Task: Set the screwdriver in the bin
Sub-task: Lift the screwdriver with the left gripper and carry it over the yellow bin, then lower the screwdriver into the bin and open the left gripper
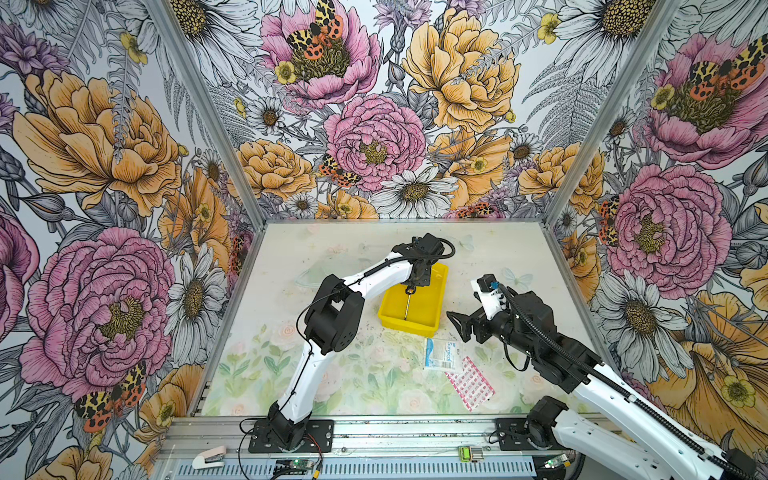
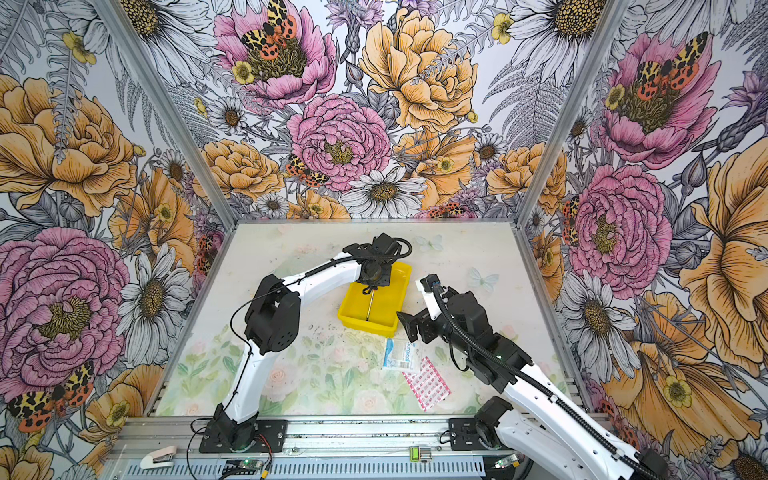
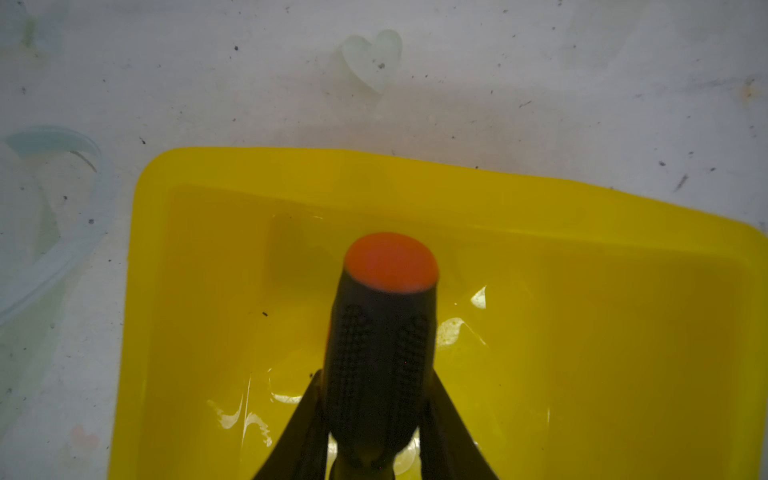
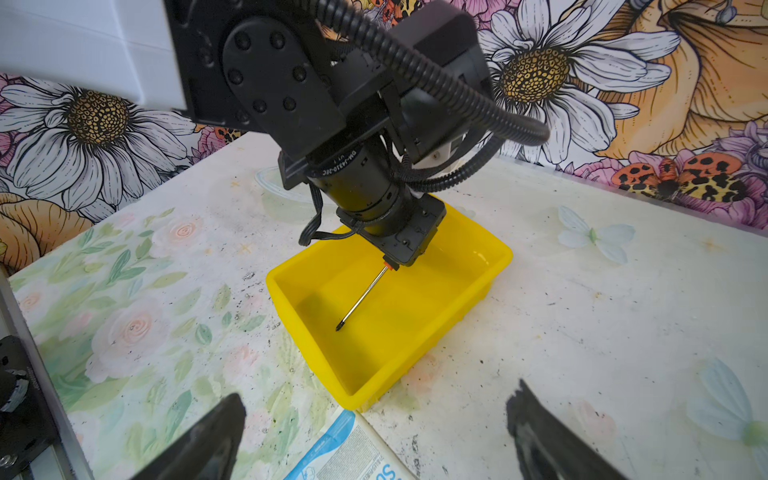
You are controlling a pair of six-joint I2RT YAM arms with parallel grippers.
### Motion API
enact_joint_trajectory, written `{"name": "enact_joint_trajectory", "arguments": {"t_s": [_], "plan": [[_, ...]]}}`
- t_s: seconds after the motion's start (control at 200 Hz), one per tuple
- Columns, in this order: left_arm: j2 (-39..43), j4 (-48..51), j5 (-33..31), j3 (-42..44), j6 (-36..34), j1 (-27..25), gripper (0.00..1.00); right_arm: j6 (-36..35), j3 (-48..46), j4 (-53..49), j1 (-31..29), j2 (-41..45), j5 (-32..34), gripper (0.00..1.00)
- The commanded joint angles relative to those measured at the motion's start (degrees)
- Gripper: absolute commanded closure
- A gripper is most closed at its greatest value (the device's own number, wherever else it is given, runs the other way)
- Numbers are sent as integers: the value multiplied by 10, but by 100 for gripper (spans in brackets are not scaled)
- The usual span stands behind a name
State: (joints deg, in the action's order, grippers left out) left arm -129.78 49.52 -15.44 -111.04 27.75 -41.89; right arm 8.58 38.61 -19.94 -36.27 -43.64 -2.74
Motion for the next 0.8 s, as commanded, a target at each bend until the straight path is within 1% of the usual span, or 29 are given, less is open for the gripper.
{"name": "enact_joint_trajectory", "arguments": {"t_s": [0.0,0.185,0.52,0.791], "plan": [[-16,-7,13,2,16,-4,98,7,-7,13,5,-1,7,0],[-33,-7,16,-4,16,-4,95,9,-11,13,9,5,10,0],[-58,-7,27,-13,17,-4,94,10,-15,12,14,14,15,1],[-64,-7,30,-4,17,-4,92,11,-22,12,18,24,18,0]]}}
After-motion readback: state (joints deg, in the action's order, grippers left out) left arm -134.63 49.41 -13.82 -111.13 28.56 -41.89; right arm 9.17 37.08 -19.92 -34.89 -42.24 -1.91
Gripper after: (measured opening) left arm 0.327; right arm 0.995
